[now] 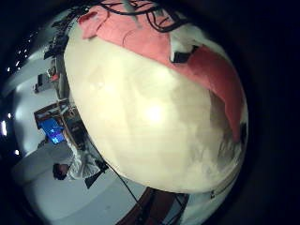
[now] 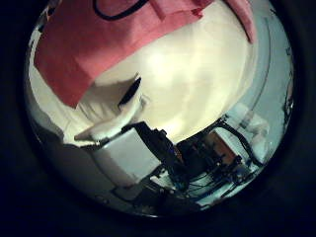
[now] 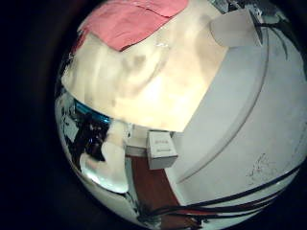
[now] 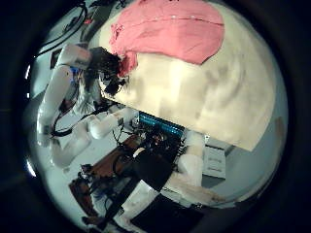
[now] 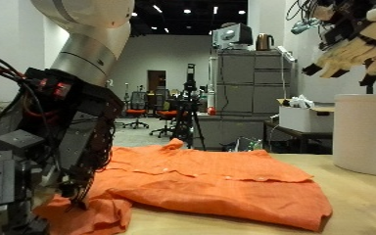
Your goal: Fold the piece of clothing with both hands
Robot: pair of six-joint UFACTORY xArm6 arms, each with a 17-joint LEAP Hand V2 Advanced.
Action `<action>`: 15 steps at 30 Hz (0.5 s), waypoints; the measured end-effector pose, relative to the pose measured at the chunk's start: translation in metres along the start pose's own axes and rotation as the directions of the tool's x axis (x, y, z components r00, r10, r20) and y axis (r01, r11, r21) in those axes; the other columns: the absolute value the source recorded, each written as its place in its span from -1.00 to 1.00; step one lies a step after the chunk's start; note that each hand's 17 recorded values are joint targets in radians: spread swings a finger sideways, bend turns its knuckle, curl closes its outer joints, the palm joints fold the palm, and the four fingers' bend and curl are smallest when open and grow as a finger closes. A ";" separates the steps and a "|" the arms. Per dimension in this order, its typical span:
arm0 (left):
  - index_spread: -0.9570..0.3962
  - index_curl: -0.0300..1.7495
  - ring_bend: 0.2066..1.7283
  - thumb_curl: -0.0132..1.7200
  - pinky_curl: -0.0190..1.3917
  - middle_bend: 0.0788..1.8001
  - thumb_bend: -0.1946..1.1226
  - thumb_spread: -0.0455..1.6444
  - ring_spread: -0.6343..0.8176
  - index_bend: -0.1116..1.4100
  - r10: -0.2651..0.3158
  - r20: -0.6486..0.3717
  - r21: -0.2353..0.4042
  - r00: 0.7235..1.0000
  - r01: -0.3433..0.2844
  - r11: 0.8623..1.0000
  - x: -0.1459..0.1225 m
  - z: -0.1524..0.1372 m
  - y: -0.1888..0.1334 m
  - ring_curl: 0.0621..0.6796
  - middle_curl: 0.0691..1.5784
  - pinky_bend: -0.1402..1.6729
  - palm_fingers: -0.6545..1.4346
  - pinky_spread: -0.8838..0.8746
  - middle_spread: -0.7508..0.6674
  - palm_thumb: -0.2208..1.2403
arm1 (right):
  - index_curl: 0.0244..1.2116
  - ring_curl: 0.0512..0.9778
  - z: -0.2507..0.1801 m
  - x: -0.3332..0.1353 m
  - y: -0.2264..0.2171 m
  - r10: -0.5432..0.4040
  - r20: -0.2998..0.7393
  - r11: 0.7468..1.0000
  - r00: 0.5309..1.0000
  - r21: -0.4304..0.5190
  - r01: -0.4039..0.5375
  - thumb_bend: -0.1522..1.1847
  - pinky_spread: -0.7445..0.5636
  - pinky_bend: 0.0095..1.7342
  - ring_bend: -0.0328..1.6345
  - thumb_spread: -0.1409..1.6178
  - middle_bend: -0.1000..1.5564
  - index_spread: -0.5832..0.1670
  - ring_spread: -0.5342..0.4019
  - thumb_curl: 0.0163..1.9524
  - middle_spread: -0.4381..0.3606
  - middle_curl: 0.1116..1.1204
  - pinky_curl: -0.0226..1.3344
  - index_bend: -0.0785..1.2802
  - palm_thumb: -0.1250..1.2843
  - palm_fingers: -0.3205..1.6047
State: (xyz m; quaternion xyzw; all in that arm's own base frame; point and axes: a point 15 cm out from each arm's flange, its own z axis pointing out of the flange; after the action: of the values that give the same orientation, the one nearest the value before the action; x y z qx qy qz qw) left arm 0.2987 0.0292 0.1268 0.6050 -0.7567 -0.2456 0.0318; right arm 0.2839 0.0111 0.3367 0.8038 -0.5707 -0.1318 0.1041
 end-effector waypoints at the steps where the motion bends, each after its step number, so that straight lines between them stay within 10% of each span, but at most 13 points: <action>1: 0.20 -0.67 -0.27 -0.56 -0.39 -0.37 -0.72 0.14 -0.56 -0.65 -0.002 -0.001 0.001 1.000 0.002 1.000 0.000 0.000 0.000 -0.37 -0.45 0.20 0.54 -0.62 -0.40 0.21 | -0.48 -0.59 0.000 0.000 0.000 0.001 0.000 1.000 1.000 0.000 -0.001 -0.81 0.63 -0.72 -0.70 0.34 -0.65 -0.29 0.57 -0.74 0.23 -0.62 -0.53 -0.62 -0.47 -0.37; 15: -0.36 -0.50 -0.18 -0.58 -0.35 -0.08 -0.73 0.24 -0.97 -0.43 0.002 0.003 -0.036 1.000 -0.001 0.999 -0.004 -0.011 0.019 -0.11 -0.32 0.32 0.77 -0.85 -0.77 0.40 | -0.49 -0.57 0.012 -0.014 -0.012 -0.043 -0.009 0.998 0.999 -0.052 0.042 -0.81 0.63 -0.74 -0.65 0.34 -0.65 -0.30 0.54 -0.74 0.17 -0.60 -0.54 -0.63 -0.48 -0.35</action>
State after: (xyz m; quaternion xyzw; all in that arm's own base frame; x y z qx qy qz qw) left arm 0.2862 0.0321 0.1458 0.6034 -0.7527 -0.2600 0.0417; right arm 0.2858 0.0278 0.3228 0.8134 -0.5494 -0.1447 0.1248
